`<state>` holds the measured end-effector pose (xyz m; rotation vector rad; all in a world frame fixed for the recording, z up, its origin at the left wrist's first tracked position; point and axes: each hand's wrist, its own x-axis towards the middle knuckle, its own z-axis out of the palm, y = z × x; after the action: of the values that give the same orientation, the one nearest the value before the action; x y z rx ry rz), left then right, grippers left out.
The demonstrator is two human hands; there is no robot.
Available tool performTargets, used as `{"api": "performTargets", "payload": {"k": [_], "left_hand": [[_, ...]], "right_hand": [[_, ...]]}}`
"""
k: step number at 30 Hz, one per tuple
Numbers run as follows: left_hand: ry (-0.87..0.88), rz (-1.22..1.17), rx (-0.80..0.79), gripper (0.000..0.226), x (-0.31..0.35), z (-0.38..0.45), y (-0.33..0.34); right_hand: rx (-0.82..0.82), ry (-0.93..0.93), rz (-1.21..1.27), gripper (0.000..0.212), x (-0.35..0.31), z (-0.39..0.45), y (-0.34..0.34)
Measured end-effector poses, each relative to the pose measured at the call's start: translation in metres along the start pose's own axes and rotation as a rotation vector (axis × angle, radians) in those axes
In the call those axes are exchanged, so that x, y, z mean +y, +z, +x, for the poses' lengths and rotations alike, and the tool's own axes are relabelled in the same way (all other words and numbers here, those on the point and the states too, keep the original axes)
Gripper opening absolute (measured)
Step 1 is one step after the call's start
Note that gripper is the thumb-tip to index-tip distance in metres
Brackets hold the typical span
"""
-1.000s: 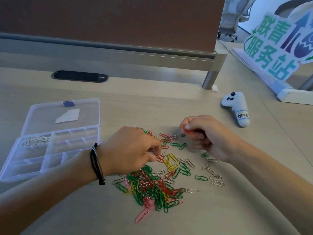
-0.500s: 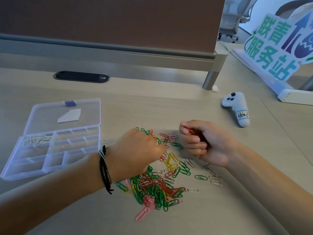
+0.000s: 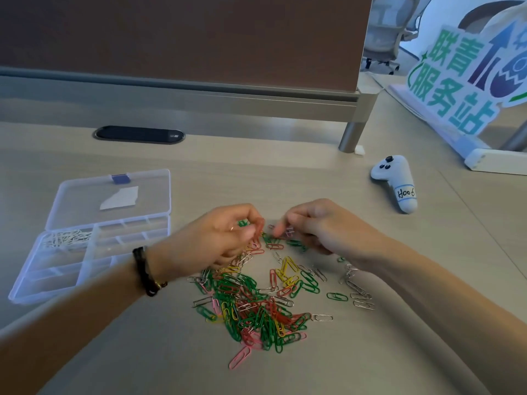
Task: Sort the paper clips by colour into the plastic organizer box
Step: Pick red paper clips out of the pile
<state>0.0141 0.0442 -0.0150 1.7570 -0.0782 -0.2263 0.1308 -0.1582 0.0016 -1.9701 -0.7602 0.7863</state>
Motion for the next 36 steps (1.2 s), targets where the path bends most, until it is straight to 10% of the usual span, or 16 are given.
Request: {"api": "performTargets", "payload": {"k": [5,14,22,30,36], "left_hand": [[-0.005,-0.720,-0.180,0.009,-0.009,-0.002,0.003],[-0.018,-0.804,-0.121,0.044,-0.008,0.014,0.000],[-0.119,-0.652,-0.003,0.031,-0.007,0.015,-0.013],[0.076,0.450,0.293,0.016,-0.005,0.018,0.003],[0.229,1.152,0.236,0.029,-0.002,0.022,0.016]], "right_hand": [[0.122,-0.118,-0.497,0.020,-0.010,0.026,-0.002],[0.107,-0.212,-1.089,0.022,-0.031,0.036,0.006],[-0.032,-0.244,-1.359,0.022,-0.046,0.028,0.012],[0.001,-0.308,-1.412,0.018,-0.038,0.031,0.007],[0.063,-0.162,-0.603,0.015,-0.016,0.028,-0.026]]}}
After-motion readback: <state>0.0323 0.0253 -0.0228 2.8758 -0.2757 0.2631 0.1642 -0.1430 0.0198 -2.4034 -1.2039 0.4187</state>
